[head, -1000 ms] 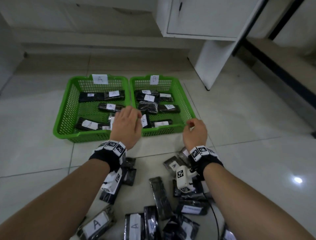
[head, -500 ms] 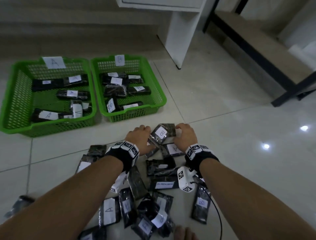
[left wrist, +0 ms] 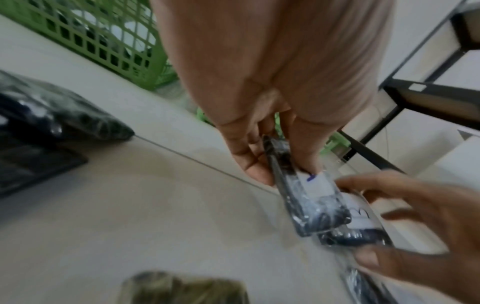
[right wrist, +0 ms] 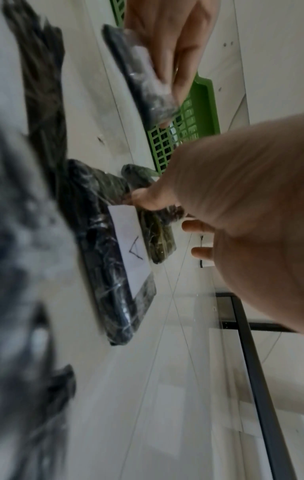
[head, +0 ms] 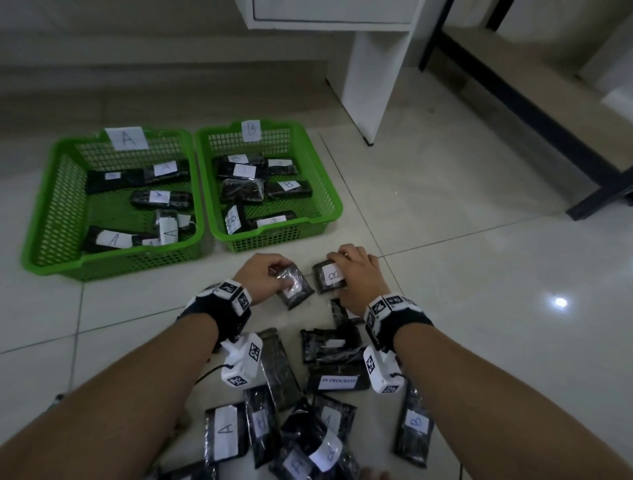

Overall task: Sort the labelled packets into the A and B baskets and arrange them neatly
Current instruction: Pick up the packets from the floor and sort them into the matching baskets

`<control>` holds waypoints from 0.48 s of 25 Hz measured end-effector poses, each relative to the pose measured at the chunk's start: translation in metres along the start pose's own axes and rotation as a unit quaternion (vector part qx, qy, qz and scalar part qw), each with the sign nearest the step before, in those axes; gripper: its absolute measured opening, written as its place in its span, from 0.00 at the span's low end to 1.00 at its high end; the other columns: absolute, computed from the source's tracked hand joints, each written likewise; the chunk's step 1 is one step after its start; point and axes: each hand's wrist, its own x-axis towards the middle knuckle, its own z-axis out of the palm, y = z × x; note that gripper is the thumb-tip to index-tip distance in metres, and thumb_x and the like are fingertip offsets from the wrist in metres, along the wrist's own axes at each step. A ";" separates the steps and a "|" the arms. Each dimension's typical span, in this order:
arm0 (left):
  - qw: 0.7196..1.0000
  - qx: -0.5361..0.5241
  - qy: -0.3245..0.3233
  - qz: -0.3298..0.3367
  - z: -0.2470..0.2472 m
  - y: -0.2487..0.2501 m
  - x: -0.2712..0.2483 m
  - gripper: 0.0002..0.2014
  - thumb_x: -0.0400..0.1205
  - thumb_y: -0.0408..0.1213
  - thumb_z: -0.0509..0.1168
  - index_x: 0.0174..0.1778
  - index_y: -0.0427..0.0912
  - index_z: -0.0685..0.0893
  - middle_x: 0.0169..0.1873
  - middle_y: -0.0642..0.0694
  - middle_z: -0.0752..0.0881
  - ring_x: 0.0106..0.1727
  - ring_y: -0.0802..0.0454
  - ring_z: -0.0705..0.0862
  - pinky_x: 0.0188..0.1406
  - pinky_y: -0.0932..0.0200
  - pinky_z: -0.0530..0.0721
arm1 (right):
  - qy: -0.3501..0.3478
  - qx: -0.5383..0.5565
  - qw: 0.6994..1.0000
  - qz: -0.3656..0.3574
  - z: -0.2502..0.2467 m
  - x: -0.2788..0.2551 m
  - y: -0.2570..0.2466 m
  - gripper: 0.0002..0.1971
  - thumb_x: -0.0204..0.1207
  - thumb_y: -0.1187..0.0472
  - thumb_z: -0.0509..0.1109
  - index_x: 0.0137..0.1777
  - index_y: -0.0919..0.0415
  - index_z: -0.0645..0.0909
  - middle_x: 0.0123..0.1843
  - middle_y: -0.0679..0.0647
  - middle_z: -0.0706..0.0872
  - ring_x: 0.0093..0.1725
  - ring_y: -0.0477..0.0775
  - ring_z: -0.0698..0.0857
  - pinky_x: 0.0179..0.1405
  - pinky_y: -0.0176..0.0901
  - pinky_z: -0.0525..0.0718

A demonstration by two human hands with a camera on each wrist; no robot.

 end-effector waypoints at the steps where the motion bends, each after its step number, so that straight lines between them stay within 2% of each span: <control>1: 0.998 -0.068 0.016 -0.010 -0.006 0.005 -0.001 0.14 0.76 0.25 0.74 0.56 0.41 0.87 0.47 0.43 0.88 0.50 0.46 0.86 0.46 0.59 0.89 | 0.026 0.025 0.999 0.006 -0.001 -0.002 -0.002 0.33 0.64 0.60 0.77 0.73 0.54 0.75 0.67 0.53 0.75 0.67 0.58 0.74 0.67 0.54 0.72; 3: 0.983 -0.178 0.042 -0.021 -0.017 0.017 -0.004 0.15 0.77 0.20 0.71 0.58 0.36 0.86 0.46 0.39 0.87 0.48 0.45 0.86 0.39 0.65 0.89 | 0.086 0.062 0.994 0.006 -0.004 -0.006 -0.009 0.30 0.62 0.54 0.75 0.66 0.56 0.75 0.60 0.53 0.76 0.59 0.58 0.76 0.58 0.53 0.76; 6: 0.964 -0.251 0.081 -0.015 -0.035 0.030 -0.006 0.20 0.76 0.14 0.67 0.64 0.31 0.83 0.49 0.36 0.86 0.46 0.46 0.86 0.38 0.67 0.89 | 0.166 0.133 0.977 -0.002 -0.011 -0.002 -0.022 0.28 0.61 0.50 0.71 0.61 0.57 0.73 0.55 0.52 0.76 0.52 0.55 0.76 0.50 0.52 0.79; 9: 0.957 -0.276 0.093 0.023 -0.061 0.033 -0.011 0.24 0.76 0.11 0.64 0.66 0.33 0.83 0.49 0.38 0.88 0.47 0.51 0.87 0.42 0.62 0.89 | 0.232 0.210 0.950 -0.011 -0.021 0.015 -0.040 0.26 0.65 0.54 0.73 0.63 0.60 0.73 0.56 0.52 0.74 0.52 0.55 0.77 0.51 0.54 0.82; 11: 0.953 -0.274 0.121 0.045 -0.082 0.030 -0.015 0.23 0.76 0.12 0.66 0.64 0.36 0.82 0.45 0.44 0.90 0.42 0.57 0.89 0.42 0.58 0.88 | 0.258 0.235 0.937 -0.006 -0.026 0.029 -0.051 0.28 0.69 0.54 0.76 0.67 0.60 0.73 0.58 0.53 0.76 0.55 0.54 0.78 0.55 0.50 0.81; 12: 0.948 -0.275 0.150 0.049 -0.095 0.026 -0.018 0.21 0.76 0.13 0.67 0.61 0.38 0.81 0.43 0.45 0.90 0.40 0.57 0.89 0.41 0.58 0.88 | 0.261 0.241 0.935 -0.007 -0.028 0.038 -0.058 0.29 0.70 0.53 0.78 0.69 0.59 0.74 0.60 0.53 0.77 0.57 0.54 0.78 0.58 0.48 0.80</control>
